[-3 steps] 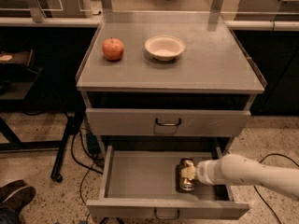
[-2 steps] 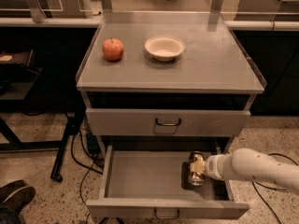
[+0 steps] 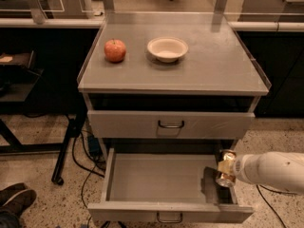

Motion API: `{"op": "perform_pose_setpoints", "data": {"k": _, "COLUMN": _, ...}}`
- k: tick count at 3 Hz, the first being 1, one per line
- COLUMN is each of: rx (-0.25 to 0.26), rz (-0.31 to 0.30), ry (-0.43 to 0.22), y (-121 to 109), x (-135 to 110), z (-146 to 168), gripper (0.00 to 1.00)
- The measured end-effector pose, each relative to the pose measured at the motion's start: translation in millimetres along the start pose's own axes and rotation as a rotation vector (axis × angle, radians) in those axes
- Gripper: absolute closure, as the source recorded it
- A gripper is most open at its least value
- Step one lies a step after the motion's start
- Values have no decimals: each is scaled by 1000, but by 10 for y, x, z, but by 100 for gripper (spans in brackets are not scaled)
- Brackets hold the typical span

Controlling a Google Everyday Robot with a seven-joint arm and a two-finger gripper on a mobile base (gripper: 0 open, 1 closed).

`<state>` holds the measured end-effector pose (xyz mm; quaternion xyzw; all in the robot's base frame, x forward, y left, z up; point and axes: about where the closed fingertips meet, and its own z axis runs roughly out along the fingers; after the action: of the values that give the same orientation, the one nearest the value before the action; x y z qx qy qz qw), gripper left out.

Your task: Pick orange can from middle drawer and place on counter

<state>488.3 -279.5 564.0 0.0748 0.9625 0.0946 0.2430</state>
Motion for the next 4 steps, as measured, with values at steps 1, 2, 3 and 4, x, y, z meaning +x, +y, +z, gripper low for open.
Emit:
{"op": "perform_pose_setpoints", "data": {"k": 1, "rx": 12, "rz": 24, "ry": -8, "y": -52, "x": -7, "z": -69, "gripper": 100}}
{"op": "perform_pose_setpoints", "data": {"k": 2, "rx": 2, "rz": 65, "ry": -79, "y": -108, "x": -39, "z": -214, "gripper": 100}}
{"op": "perform_pose_setpoints", "data": {"k": 3, "rx": -21, "rz": 133, "ry": -242, "y": -181, "x": -250, "z": -520, "gripper": 100}}
{"op": "perform_pose_setpoints", "data": {"k": 4, "rx": -33, "rz": 194, "ry": -452, "y": -334, "x": -463, "z": -1017, "gripper": 100}}
